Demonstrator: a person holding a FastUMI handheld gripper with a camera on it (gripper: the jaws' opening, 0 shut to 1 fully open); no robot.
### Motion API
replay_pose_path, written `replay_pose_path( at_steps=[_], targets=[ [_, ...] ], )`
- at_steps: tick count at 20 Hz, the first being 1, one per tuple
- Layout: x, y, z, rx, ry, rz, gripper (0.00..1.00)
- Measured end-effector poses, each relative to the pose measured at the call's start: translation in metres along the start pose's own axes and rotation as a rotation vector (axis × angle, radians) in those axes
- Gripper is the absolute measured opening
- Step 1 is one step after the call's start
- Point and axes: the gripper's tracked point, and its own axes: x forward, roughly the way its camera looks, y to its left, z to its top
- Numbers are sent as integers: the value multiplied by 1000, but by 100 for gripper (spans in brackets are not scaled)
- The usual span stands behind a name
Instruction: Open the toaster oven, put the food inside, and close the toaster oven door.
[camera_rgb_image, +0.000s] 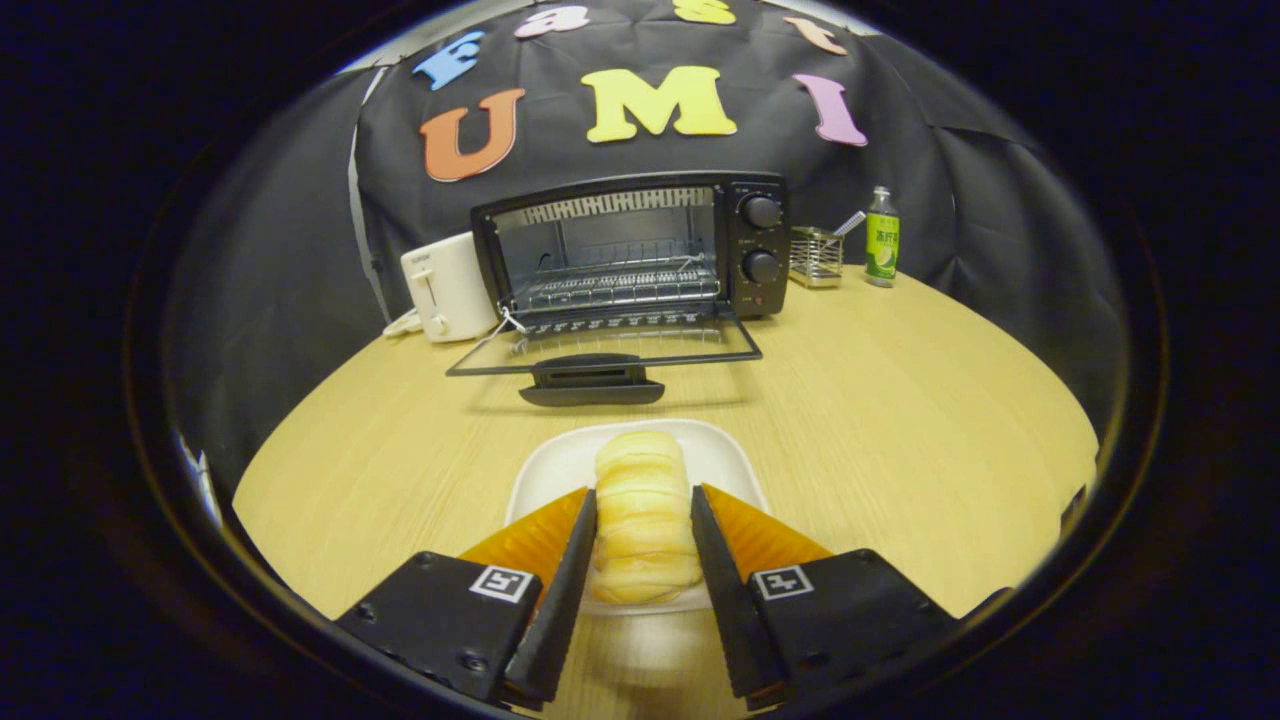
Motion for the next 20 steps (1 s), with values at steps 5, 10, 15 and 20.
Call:
replay_pose_path(
  at_steps=[5,10,15,20],
  targets=[
    [-7,4,12,132,-20,79,62],
    [-28,7,65,273,-211,167,62],
    [-41,22,121,436,-353,316,62],
    [-53,42,167,658,-518,520,61]
  ],
)
